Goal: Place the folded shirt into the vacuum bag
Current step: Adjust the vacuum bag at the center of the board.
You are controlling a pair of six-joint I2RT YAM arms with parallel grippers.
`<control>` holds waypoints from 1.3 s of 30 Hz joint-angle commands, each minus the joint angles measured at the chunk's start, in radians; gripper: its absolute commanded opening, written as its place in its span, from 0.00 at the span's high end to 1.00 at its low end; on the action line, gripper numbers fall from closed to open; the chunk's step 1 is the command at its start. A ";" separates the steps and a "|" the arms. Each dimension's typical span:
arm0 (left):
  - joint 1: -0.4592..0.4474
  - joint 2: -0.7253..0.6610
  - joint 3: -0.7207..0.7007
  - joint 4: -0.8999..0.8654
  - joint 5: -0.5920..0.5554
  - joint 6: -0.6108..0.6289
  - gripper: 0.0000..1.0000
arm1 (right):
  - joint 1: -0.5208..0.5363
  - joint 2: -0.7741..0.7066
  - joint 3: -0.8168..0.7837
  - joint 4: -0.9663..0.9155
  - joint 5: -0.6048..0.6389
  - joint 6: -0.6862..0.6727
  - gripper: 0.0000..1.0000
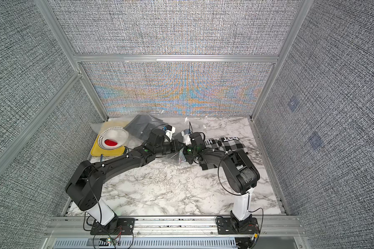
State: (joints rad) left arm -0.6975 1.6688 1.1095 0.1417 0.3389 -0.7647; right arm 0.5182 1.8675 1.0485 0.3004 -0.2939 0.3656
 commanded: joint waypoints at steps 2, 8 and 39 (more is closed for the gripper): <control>0.004 -0.017 0.015 -0.075 -0.069 0.051 1.00 | -0.014 -0.038 -0.014 -0.106 0.141 0.001 0.28; 0.006 -0.021 0.019 -0.103 -0.099 0.064 1.00 | -0.031 -0.070 0.013 -0.250 0.273 -0.027 0.26; 0.005 -0.065 0.010 0.040 0.000 0.128 1.00 | -0.079 -0.004 -0.034 0.014 0.172 0.036 0.61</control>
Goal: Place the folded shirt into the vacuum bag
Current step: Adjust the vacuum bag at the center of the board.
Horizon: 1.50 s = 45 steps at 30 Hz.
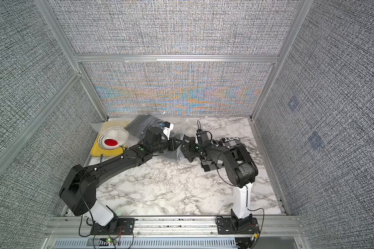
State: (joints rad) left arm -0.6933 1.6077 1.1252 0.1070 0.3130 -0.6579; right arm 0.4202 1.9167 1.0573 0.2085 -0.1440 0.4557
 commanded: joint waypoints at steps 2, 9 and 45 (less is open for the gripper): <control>0.001 -0.011 -0.015 0.120 0.056 0.028 1.00 | 0.039 -0.116 -0.089 0.162 0.022 -0.113 0.59; -0.002 -0.043 -0.040 0.168 0.081 0.054 1.00 | 0.055 -0.086 -0.026 0.191 -0.200 -0.265 0.50; -0.002 -0.077 -0.003 0.161 0.142 0.108 1.00 | 0.125 0.432 0.651 -0.245 -0.074 -0.426 0.09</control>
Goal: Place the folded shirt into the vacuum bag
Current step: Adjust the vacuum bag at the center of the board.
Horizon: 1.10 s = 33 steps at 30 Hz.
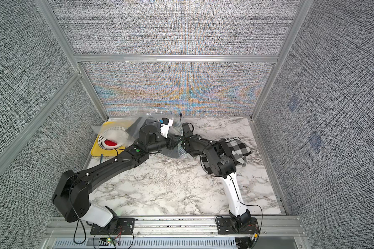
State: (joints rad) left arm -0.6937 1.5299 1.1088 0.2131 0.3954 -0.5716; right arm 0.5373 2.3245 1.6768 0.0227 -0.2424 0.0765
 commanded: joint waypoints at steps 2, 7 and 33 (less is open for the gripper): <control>-0.002 0.000 0.013 0.054 0.061 0.023 1.00 | 0.010 0.061 0.081 -0.105 0.061 -0.056 0.08; -0.001 0.002 0.012 0.052 0.060 0.026 1.00 | 0.022 0.111 0.164 -0.215 0.173 -0.054 0.03; -0.005 0.014 -0.017 0.102 0.136 -0.031 1.00 | 0.071 0.029 0.028 -0.408 0.370 -0.031 0.87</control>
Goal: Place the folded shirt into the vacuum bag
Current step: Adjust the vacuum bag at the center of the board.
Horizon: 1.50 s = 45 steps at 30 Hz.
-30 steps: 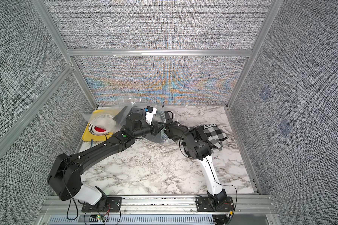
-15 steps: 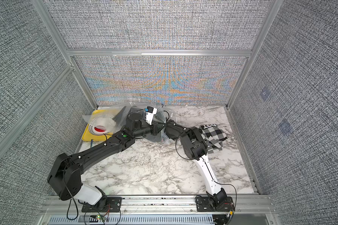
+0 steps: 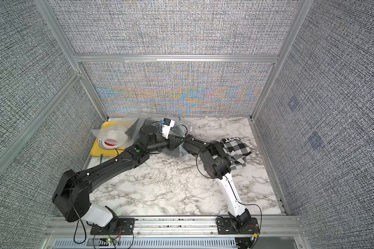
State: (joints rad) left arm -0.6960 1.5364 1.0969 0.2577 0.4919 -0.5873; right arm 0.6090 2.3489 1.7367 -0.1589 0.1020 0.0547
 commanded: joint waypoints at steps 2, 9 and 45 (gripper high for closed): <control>-0.003 0.011 -0.009 0.066 0.044 -0.022 1.00 | -0.004 -0.020 -0.055 -0.194 0.004 -0.013 0.99; -0.008 0.038 0.004 0.071 0.077 -0.042 1.00 | -0.036 -0.187 -0.170 -0.003 -0.175 0.041 1.00; -0.088 0.108 0.105 0.045 0.185 -0.024 1.00 | -0.087 -0.020 -0.047 0.649 -0.678 0.748 1.00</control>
State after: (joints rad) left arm -0.7769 1.6405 1.1893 0.3023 0.6064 -0.6323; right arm 0.5129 2.3051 1.6352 0.5194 -0.5621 0.7803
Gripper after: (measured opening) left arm 0.054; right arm 0.124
